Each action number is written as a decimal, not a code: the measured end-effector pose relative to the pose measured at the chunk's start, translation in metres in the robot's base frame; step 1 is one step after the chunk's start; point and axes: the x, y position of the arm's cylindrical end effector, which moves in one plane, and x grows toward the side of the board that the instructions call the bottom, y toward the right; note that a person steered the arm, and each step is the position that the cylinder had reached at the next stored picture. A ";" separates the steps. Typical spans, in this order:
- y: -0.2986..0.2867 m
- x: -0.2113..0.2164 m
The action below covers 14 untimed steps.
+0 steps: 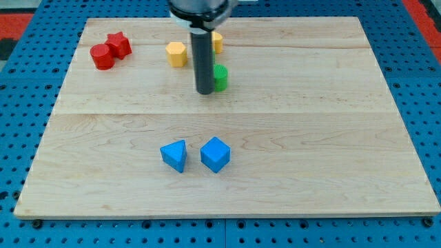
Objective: Move the green blocks and yellow blocks together
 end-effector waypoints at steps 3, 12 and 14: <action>0.014 -0.053; -0.086 -0.041; 0.004 -0.068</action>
